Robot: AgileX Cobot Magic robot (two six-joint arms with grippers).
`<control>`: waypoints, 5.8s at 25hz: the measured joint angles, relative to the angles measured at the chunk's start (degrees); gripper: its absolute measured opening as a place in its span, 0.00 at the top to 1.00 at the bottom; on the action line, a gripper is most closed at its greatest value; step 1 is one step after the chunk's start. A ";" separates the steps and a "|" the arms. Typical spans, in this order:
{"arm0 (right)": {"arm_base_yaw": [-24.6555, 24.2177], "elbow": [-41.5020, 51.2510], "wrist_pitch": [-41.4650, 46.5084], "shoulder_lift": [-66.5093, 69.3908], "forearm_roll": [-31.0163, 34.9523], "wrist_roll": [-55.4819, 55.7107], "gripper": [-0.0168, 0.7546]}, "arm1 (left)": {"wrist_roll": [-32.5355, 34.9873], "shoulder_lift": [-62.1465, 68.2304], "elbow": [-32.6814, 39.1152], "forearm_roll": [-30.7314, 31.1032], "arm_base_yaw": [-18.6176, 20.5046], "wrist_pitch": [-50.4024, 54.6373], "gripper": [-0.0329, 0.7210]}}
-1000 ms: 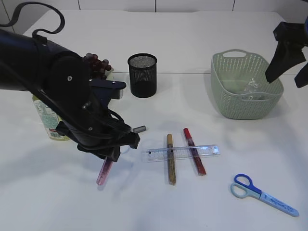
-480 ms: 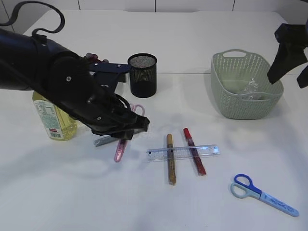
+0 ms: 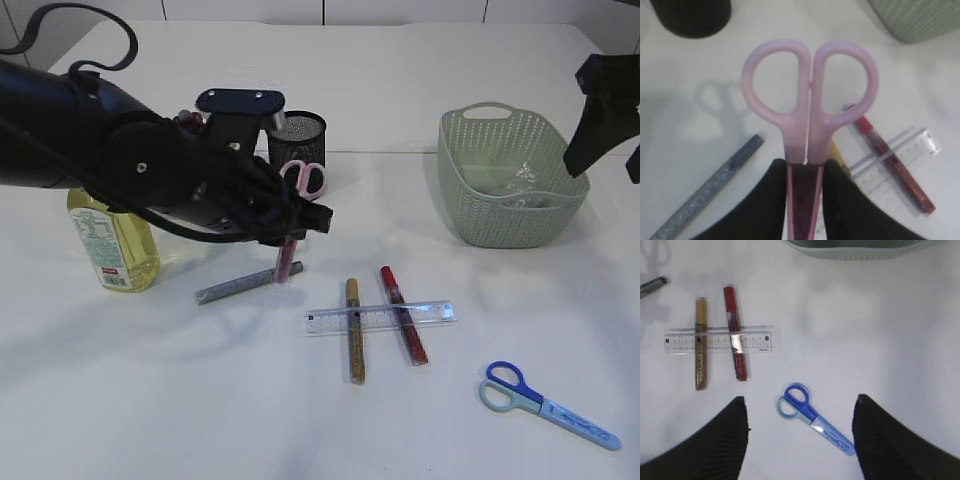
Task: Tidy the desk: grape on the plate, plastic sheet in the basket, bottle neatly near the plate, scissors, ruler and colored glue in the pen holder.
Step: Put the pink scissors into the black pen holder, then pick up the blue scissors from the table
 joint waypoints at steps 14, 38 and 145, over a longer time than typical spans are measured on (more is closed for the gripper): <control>0.00 0.00 0.00 0.00 -0.48 -0.20 0.32 | 0.23 0.00 -1.02 3.52 2.09 -26.87 0.74; 0.00 0.00 0.00 0.00 -0.74 -0.42 0.32 | 7.47 12.49 -17.86 3.75 10.28 -39.61 0.74; 0.00 0.00 0.00 0.00 -3.08 -1.21 0.32 | 9.56 1.66 -36.35 -6.71 10.61 49.30 0.56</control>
